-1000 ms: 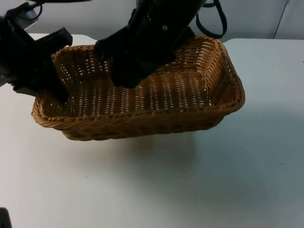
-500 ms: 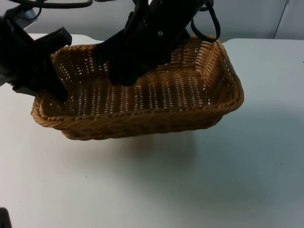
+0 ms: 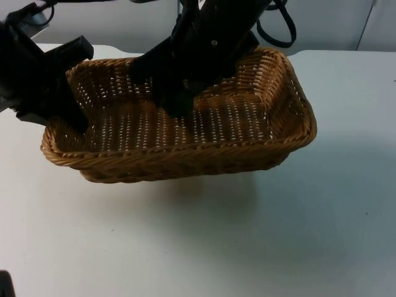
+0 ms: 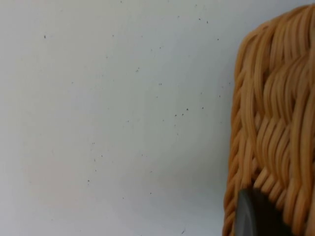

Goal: Pick up the basket with the left hand and place the ball into the basket with the right hand.

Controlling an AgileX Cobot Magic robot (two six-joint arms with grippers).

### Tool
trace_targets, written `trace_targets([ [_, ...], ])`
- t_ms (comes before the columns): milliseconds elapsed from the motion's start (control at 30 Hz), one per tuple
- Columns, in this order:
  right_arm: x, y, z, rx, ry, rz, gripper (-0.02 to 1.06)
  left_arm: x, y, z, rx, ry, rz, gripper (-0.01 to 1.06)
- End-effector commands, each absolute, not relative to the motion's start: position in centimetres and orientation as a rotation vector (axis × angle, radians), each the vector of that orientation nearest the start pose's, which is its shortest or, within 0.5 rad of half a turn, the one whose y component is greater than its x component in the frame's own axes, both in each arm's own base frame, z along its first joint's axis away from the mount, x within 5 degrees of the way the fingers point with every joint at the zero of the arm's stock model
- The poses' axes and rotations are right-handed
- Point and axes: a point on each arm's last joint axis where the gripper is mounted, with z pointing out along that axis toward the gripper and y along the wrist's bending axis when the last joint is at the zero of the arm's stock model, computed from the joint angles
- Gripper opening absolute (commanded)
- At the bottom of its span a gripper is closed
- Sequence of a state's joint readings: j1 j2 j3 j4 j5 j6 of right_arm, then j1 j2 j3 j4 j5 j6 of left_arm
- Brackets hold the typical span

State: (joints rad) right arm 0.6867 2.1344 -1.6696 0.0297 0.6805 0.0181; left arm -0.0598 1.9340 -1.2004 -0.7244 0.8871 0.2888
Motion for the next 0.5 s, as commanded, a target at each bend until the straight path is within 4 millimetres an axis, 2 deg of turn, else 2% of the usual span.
trace_targets([
  [0, 36.4, 29.9, 18.9, -0.843, 2.517, 0.264, 0.63, 36.3, -7.1, 17.0, -0.182, 2.891, -0.881, 0.0],
  [167, 36.3, 29.9, 18.8, -0.843, 2.527, 0.265, 0.65, 36.3, -7.1, 17.0, -0.182, 2.89, -0.879, 0.0],
  [300, 36.1, 29.7, 20.0, -0.839, 2.509, 0.271, 0.58, 36.3, -7.1, 17.0, -0.18, 2.891, -0.877, 0.0],
  [367, 35.8, 29.5, 21.6, -0.838, 2.486, 0.278, 0.42, 36.2, -7.1, 17.0, -0.173, 2.895, -0.868, 0.0],
  [433, 35.4, 29.2, 23.8, -0.827, 2.442, 0.296, 0.21, 36.2, -7.1, 17.0, -0.173, 2.895, -0.868, 0.0],
  [467, 35.4, 29.2, 23.8, -0.827, 2.442, 0.296, 0.21, 36.2, -7.1, 17.0, -0.173, 2.895, -0.868, 0.0],
])
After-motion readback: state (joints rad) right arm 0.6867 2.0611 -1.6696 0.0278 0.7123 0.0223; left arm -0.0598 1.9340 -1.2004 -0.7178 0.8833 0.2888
